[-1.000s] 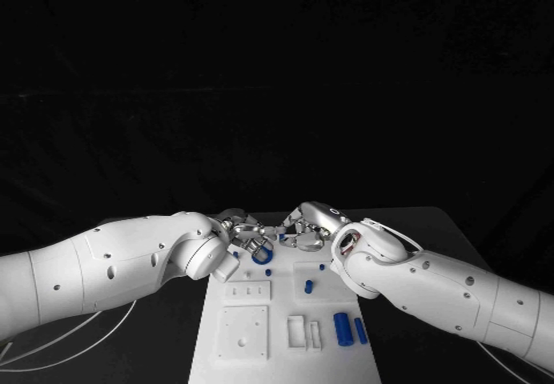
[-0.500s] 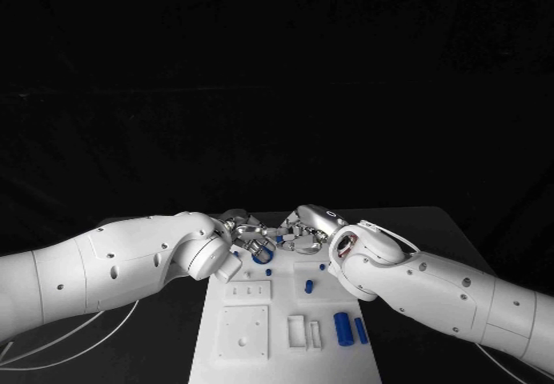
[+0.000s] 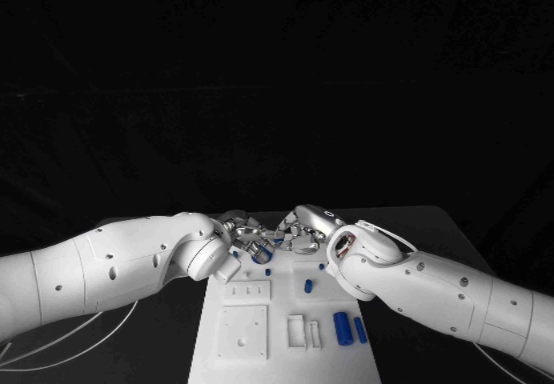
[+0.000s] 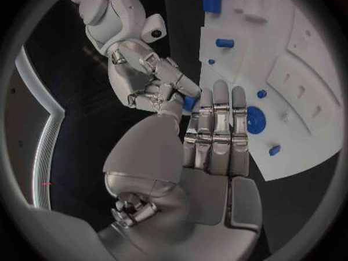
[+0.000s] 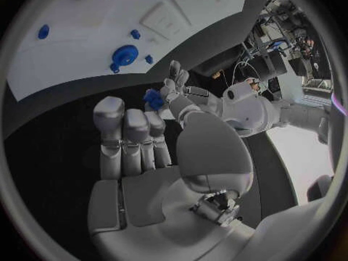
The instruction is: Assemble the parts on the task board
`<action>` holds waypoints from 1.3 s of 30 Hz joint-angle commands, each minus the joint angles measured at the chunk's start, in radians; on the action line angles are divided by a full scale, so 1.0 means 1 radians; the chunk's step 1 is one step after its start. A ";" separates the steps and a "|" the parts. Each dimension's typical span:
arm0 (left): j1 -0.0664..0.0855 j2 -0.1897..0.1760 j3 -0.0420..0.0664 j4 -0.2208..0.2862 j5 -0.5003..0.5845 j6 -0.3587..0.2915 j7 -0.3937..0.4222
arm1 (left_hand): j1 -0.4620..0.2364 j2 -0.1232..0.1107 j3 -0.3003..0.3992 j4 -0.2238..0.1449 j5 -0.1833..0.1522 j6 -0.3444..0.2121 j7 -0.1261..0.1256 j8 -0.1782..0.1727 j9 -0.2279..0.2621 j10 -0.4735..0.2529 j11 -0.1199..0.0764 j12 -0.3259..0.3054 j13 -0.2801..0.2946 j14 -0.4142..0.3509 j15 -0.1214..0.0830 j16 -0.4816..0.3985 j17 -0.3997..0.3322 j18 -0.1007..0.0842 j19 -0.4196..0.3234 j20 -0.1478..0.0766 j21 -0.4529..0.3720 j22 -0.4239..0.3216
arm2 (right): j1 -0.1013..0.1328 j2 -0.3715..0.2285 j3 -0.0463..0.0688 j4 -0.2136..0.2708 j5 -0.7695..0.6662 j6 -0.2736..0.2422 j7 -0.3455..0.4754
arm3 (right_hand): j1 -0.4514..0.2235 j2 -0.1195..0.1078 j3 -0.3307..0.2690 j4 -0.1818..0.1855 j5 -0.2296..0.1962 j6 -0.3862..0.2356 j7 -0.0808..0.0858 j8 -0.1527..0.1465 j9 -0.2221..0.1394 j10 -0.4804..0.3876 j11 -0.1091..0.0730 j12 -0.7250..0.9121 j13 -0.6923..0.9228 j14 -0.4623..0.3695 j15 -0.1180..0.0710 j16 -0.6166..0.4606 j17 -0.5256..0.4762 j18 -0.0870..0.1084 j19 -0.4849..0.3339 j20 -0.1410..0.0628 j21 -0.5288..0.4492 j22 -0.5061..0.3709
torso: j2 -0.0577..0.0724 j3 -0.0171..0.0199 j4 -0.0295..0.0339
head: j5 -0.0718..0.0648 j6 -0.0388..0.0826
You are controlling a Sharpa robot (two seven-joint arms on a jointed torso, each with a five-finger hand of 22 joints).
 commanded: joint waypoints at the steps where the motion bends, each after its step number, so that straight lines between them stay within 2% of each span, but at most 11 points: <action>1: 0.003 0.004 0.002 0.007 -0.004 0.029 0.008 | 0.017 0.009 0.007 -0.013 0.019 0.013 -0.003 0.007 0.000 0.007 -0.005 0.002 0.000 -0.007 -0.003 0.007 0.003 -0.013 -0.003 -0.003 0.006 0.002 | -0.001 0.003 -0.001 0.001 -0.010 0.019 -0.003 | 0.008 -0.001 0.000 0.008 0.003 0.007 0.002 0.002 0.001 -0.002 -0.006 -0.006 -0.001 -0.001 -0.006 -0.003 -0.001 0.000 0.016 -0.006 -0.004 0.090 | -0.001 0.0002 0.0008 | -0.002 -0.001; 5: 0.003 0.004 0.002 0.007 -0.006 0.029 0.007 | 0.025 0.005 0.021 -0.020 0.103 0.032 -0.011 0.008 0.003 0.014 -0.009 0.002 0.000 -0.007 -0.006 0.014 0.007 -0.015 -0.007 -0.006 0.011 0.005 | -0.001 0.003 -0.002 0.000 -0.010 0.021 -0.003 | 0.008 -0.001 0.000 0.008 0.003 0.007 0.002 0.002 0.001 -0.002 -0.006 -0.006 -0.001 -0.001 -0.006 -0.003 -0.001 0.000 0.016 -0.006 -0.004 0.090 | -0.001 -0.0001 0.0009 | -0.002 -0.002; 7: 0.003 0.004 0.002 0.007 -0.006 0.029 0.006 | 0.027 -0.003 0.036 -0.025 0.165 0.037 -0.013 0.007 0.004 0.015 -0.011 0.001 0.000 -0.009 -0.007 0.020 0.011 -0.017 -0.012 -0.008 0.015 0.008 | -0.001 0.003 -0.002 0.000 -0.010 0.022 -0.003 | 0.008 -0.001 0.000 0.008 0.003 0.007 0.002 0.002 0.001 -0.002 -0.006 -0.006 -0.001 -0.001 -0.006 -0.003 -0.001 0.000 0.016 -0.006 -0.004 0.090 | -0.001 -0.0001 0.0006 | -0.002 -0.001; 8: 0.003 0.003 0.002 0.007 -0.007 0.028 0.006 | 0.025 -0.010 0.044 -0.027 0.207 0.040 -0.015 0.008 0.004 0.018 -0.012 0.002 0.000 -0.009 -0.008 0.023 0.013 -0.017 -0.014 -0.009 0.017 0.010 | -0.001 0.003 -0.002 0.000 -0.010 0.023 -0.003 | 0.008 -0.001 0.000 0.008 0.003 0.007 0.002 0.002 0.001 -0.002 -0.006 -0.006 -0.001 -0.001 -0.006 -0.003 -0.001 0.000 0.016 -0.006 -0.004 0.090 | -0.001 -0.0001 0.0005 | -0.003 -0.001; 10: 0.003 0.003 0.002 0.007 -0.007 0.028 0.006 | 0.019 -0.020 0.060 -0.029 0.247 0.042 -0.014 0.008 0.005 0.019 -0.012 0.002 0.000 -0.012 -0.009 0.028 0.015 -0.018 -0.018 -0.010 0.022 0.013 | -0.001 0.003 -0.002 0.000 -0.010 0.024 -0.004 | 0.008 -0.001 0.000 0.008 0.003 0.007 0.002 0.002 0.001 -0.002 -0.006 -0.006 -0.001 -0.001 -0.006 -0.003 -0.001 0.000 0.016 -0.006 -0.004 0.090 | 0.000 0.0001 0.0000 | -0.003 -0.001; 12: 0.003 0.003 0.002 0.007 -0.007 0.029 0.007 | 0.003 -0.039 0.083 -0.030 0.319 0.045 -0.014 0.008 0.006 0.019 -0.013 0.002 0.000 -0.015 -0.009 0.033 0.019 -0.019 -0.024 -0.011 0.028 0.018 | -0.001 0.003 -0.002 0.000 -0.010 0.025 -0.005 | 0.008 -0.001 0.000 0.008 0.003 0.007 0.002 0.002 0.001 -0.002 -0.006 -0.006 -0.001 -0.001 -0.006 -0.003 -0.001 0.000 0.016 -0.006 -0.004 0.090 | 0.000 0.0000 0.0001 | -0.004 -0.001; 14: 0.003 0.003 0.002 0.007 -0.007 0.031 0.007 | -0.019 -0.057 0.108 -0.027 0.357 0.050 -0.016 0.008 0.008 0.022 -0.014 0.002 0.000 -0.018 -0.010 0.040 0.022 -0.020 -0.030 -0.011 0.034 0.022 | -0.001 0.003 -0.002 -0.001 -0.010 0.027 -0.005 | 0.008 -0.001 0.000 0.008 0.003 0.007 0.002 0.002 0.001 -0.002 -0.006 -0.006 -0.001 -0.001 -0.006 -0.003 -0.001 0.000 0.016 -0.006 -0.004 0.090 | 0.000 -0.0001 0.0000 | -0.004 -0.002; 21: 0.003 0.003 0.002 0.006 -0.008 0.049 0.002 | -0.059 -0.083 0.136 -0.028 0.386 0.063 -0.021 0.008 0.023 0.030 -0.016 0.002 0.000 -0.024 -0.010 0.054 0.028 -0.025 -0.040 -0.011 0.037 0.025 | -0.001 0.003 -0.003 -0.002 -0.010 0.030 -0.008 | 0.008 -0.001 0.000 0.008 0.003 0.007 0.002 0.002 0.001 -0.002 -0.006 -0.006 -0.001 -0.001 -0.006 -0.003 -0.001 0.000 0.016 -0.006 -0.004 0.090 | 0.000 -0.0003 0.0010 | -0.005 -0.002; 28: 0.003 0.003 0.002 0.005 -0.012 0.067 -0.008 | -0.060 -0.081 0.143 -0.036 0.386 0.074 -0.026 0.009 0.030 0.041 -0.019 0.003 0.000 -0.028 -0.011 0.059 0.031 -0.027 -0.043 -0.012 0.036 0.025 | -0.001 0.003 -0.003 -0.003 -0.010 0.031 -0.009 | 0.010 0.000 -0.002 0.010 0.002 0.008 0.001 0.002 0.001 -0.003 -0.007 -0.007 -0.001 -0.002 -0.006 -0.005 -0.002 0.000 0.016 -0.006 -0.005 0.091 | 0.000 0.0001 0.0010 | -0.007 -0.003; 32: 0.003 0.003 0.002 0.004 -0.013 0.073 -0.011 | -0.055 -0.074 0.150 -0.060 0.388 0.077 -0.027 0.008 0.039 0.044 -0.020 0.003 0.000 -0.032 -0.012 0.065 0.034 -0.027 -0.051 -0.012 0.044 0.031 | -0.001 0.003 -0.003 -0.004 -0.010 0.032 -0.009 | 0.010 0.000 -0.002 0.010 0.002 0.008 0.001 0.002 0.001 -0.003 -0.007 -0.007 -0.001 -0.002 -0.006 -0.005 -0.002 0.000 0.016 -0.006 -0.005 0.091 | 0.000 0.0002 0.0014 | -0.007 -0.004; 39: 0.003 0.002 0.002 0.003 -0.012 0.090 -0.012 | -0.053 -0.087 0.147 -0.077 0.387 0.080 -0.027 0.008 0.043 0.046 -0.022 0.003 0.000 -0.038 -0.010 0.066 0.034 -0.027 -0.063 -0.009 0.045 0.033 | -0.001 0.004 -0.003 -0.005 -0.010 0.034 -0.008 | 0.011 0.002 -0.001 0.010 0.000 0.008 0.001 0.002 0.001 -0.002 -0.007 -0.007 -0.001 -0.002 -0.006 -0.005 -0.003 0.000 0.016 -0.006 -0.004 0.091 | 0.001 0.0002 0.0006 | -0.008 -0.006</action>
